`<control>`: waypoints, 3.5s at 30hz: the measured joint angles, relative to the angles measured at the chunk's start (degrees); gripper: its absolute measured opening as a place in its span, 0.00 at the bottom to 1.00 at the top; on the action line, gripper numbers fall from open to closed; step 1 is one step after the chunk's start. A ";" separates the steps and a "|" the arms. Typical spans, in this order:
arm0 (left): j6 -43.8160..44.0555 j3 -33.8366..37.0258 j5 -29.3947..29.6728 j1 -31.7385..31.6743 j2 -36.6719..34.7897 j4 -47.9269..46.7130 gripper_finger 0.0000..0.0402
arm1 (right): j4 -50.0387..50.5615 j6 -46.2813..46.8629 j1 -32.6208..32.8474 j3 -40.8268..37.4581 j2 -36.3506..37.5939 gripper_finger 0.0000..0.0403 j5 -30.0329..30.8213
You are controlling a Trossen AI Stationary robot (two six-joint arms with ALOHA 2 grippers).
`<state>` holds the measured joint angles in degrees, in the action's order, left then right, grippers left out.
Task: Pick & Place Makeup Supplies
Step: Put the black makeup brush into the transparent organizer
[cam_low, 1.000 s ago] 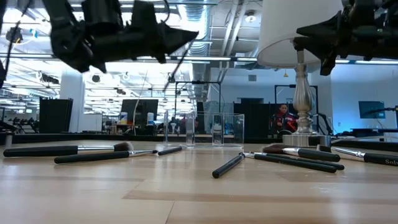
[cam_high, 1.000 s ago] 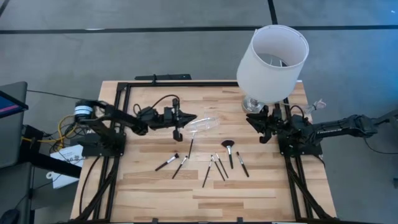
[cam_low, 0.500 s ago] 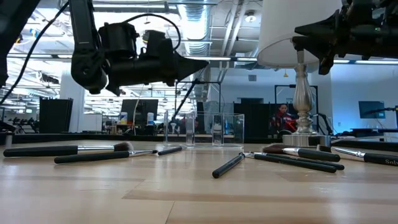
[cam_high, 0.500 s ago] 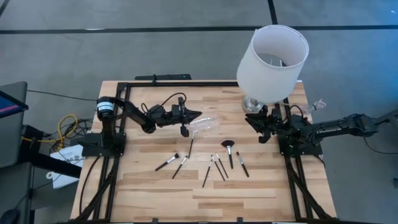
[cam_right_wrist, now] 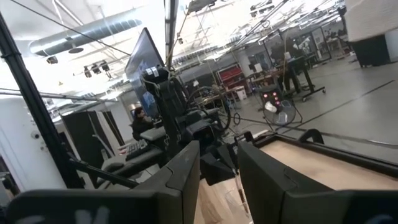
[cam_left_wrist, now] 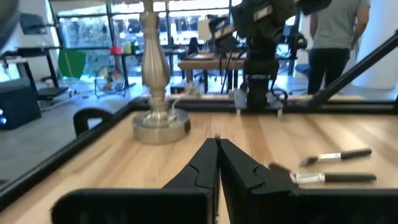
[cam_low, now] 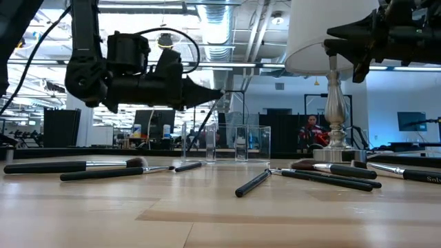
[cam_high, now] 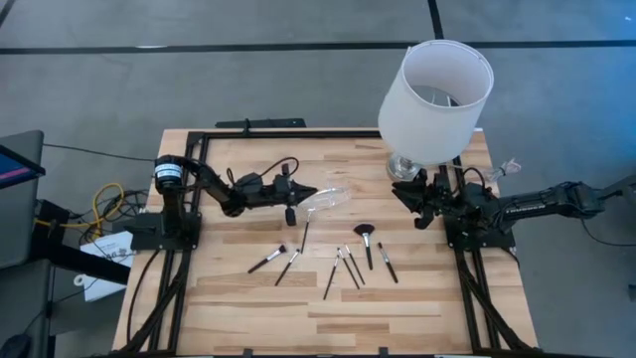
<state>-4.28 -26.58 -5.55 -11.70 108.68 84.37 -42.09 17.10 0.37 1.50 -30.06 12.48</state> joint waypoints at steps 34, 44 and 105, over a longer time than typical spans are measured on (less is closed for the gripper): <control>1.58 10.30 -0.51 0.11 -35.33 -18.41 0.40 | -1.02 -1.68 7.02 16.50 -25.13 0.44 -0.52; 1.58 16.38 -0.51 0.11 -42.57 -19.22 0.36 | 37.30 10.07 12.19 43.58 -41.26 0.44 -0.47; 1.61 18.66 -0.49 0.09 -42.53 -20.36 0.33 | 102.49 42.47 10.89 68.37 -72.46 0.07 -7.14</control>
<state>-2.68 -7.92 -6.04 -11.62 66.15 64.01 60.40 59.57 11.26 69.87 -102.52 5.34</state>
